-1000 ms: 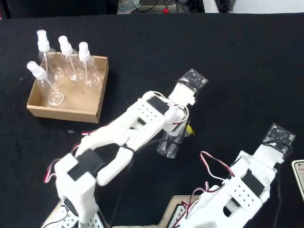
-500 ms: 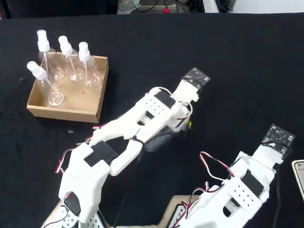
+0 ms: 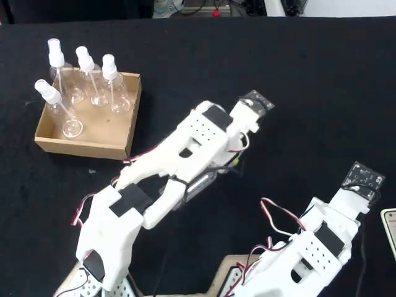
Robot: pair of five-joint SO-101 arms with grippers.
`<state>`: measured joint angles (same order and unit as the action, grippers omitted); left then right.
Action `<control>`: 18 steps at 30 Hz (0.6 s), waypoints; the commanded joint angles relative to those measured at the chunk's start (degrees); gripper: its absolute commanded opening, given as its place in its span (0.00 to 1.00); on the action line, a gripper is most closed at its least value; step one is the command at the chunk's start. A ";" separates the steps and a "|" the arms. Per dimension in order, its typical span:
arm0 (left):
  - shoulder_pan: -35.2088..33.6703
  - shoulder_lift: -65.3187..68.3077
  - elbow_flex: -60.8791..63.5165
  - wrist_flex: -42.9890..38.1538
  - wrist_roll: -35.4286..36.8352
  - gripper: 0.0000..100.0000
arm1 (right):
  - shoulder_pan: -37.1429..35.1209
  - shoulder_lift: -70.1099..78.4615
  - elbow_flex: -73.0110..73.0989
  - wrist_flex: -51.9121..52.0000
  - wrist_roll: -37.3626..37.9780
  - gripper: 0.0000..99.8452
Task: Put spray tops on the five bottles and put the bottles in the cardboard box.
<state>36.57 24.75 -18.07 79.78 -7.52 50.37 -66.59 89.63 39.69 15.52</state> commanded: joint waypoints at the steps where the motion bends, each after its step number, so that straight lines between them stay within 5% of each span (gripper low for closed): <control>1: -1.36 -1.32 -9.71 11.34 -3.43 0.11 | 0.88 -1.36 -0.13 0.09 0.70 0.12; 6: -4.26 -1.41 -14.11 21.01 -5.19 0.11 | 0.88 -1.36 -0.13 0.09 0.70 0.12; 18: -7.69 -19.96 5.23 18.29 -7.03 0.11 | 0.88 -1.36 -0.13 -0.35 0.70 0.12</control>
<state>31.21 15.25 -19.47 100.09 -14.37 50.37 -66.59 89.63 39.69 15.52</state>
